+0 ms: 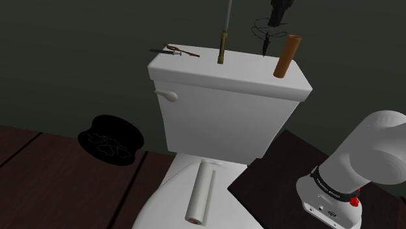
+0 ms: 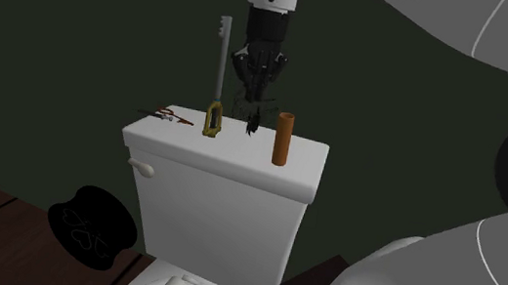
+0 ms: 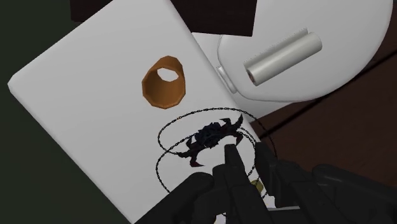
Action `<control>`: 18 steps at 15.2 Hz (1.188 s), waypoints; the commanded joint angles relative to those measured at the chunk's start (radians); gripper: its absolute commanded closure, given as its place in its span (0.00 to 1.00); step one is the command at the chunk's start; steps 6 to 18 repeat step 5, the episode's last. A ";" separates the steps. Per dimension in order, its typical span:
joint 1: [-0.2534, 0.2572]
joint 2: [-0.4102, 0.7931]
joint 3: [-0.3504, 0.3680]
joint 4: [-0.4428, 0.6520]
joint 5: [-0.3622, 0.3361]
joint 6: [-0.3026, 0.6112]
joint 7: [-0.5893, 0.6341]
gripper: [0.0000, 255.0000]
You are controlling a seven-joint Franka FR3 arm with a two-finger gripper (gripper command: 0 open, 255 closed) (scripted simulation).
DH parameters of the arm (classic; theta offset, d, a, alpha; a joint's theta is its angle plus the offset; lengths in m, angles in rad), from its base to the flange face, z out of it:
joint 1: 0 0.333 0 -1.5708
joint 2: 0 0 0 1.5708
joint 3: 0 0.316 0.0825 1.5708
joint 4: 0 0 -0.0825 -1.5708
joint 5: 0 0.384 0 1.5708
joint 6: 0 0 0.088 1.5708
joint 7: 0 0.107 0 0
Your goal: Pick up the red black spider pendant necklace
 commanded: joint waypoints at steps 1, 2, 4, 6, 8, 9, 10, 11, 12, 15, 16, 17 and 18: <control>0.000 0.014 0.001 0.039 0.000 -0.025 0.005 1.00; 0.000 0.021 0.001 0.060 -0.001 -0.038 0.007 1.00; 0.000 0.030 0.001 0.084 -0.001 -0.054 0.009 1.00; 0.000 0.031 0.001 0.084 -0.001 -0.054 0.009 1.00; 0.000 0.031 0.001 0.084 -0.001 -0.054 0.009 1.00; 0.000 0.031 0.001 0.084 -0.001 -0.054 0.009 1.00; 0.000 0.031 0.001 0.084 -0.001 -0.054 0.009 1.00; 0.000 0.031 0.001 0.084 -0.001 -0.054 0.009 1.00; 0.000 0.031 0.001 0.084 -0.001 -0.054 0.009 1.00; 0.000 0.031 0.001 0.084 -0.001 -0.054 0.009 1.00; 0.000 0.031 0.001 0.084 -0.001 -0.054 0.009 1.00; 0.000 0.031 0.001 0.084 -0.001 -0.054 0.009 1.00; 0.000 0.031 0.001 0.084 -0.001 -0.054 0.009 1.00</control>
